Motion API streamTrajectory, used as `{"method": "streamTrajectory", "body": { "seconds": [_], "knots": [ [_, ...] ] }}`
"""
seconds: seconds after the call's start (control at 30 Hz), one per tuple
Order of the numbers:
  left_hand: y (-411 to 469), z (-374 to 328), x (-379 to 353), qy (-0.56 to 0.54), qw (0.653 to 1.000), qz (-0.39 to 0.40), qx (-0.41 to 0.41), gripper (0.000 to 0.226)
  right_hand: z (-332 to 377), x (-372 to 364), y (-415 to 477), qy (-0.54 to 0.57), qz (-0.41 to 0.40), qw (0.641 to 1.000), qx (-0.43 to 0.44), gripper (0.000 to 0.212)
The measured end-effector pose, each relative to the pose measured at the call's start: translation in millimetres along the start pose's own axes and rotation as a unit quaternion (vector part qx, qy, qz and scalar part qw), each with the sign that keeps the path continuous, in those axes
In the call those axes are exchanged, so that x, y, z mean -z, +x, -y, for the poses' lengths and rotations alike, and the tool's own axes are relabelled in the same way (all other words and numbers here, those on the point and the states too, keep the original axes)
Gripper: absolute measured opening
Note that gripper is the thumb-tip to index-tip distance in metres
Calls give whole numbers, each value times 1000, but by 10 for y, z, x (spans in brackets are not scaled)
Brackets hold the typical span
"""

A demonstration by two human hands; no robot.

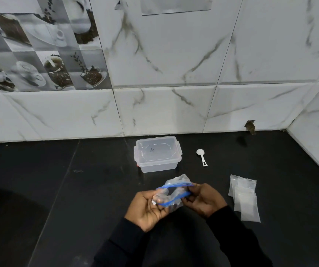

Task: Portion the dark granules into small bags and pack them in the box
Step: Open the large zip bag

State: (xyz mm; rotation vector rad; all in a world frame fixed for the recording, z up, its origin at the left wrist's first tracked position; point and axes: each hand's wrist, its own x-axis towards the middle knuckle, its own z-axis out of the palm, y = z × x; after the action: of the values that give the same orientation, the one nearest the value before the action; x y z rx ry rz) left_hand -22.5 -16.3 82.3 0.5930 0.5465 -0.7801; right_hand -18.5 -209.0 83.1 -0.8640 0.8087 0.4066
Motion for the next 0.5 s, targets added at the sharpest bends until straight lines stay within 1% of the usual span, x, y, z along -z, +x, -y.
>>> {"method": "streamTrajectory", "body": {
  "seconds": [0.03, 0.1, 0.13, 0.17, 0.2, 0.23, 0.27, 0.33, 0.37, 0.43, 0.5],
  "knots": [
    [-1, -16, 23, 9, 1000, -5, 1, 45, 10, 4, 2, 25, 14, 999, -34, 23],
    [12, -42, 33, 15, 1000, -19, -7, 40, -18, 5, -13, 33, 44, 996, -65, 26],
    [40, -60, 52, 9, 1000, -21, -14, 33, -46, 21, -17, 29, 55, 996, -70, 34],
    [43, -74, 42, -2, 999, -19, -25, 24, -84, 38, -6, 17, 70, 995, -76, 47],
    [55, -83, 46, -9, 999, -20, -39, 20, -119, 62, -5, 0, 98, 991, -86, 61],
    [50, -104, 49, -11, 999, -15, -50, 25, -145, 78, -18, -12, 141, 984, -107, 68],
    [42, -116, 37, -4, 998, -4, -61, 30, -158, 93, -12, -20, 172, 977, -123, 69],
    [40, -114, 55, 26, 996, 11, -85, 31, -154, 105, -36, -27, 210, 969, -127, 64],
    [39, -99, 74, 48, 994, 18, -101, 33, -148, 116, -43, -33, 222, 968, -116, 62],
    [79, -75, 118, 98, 986, 25, -132, 43, -143, 148, -25, -58, 241, 966, -80, 54],
    [122, -56, 163, 152, 975, 8, -160, 42, -130, 151, -55, -100, 260, 960, -39, 49]
  ]
}}
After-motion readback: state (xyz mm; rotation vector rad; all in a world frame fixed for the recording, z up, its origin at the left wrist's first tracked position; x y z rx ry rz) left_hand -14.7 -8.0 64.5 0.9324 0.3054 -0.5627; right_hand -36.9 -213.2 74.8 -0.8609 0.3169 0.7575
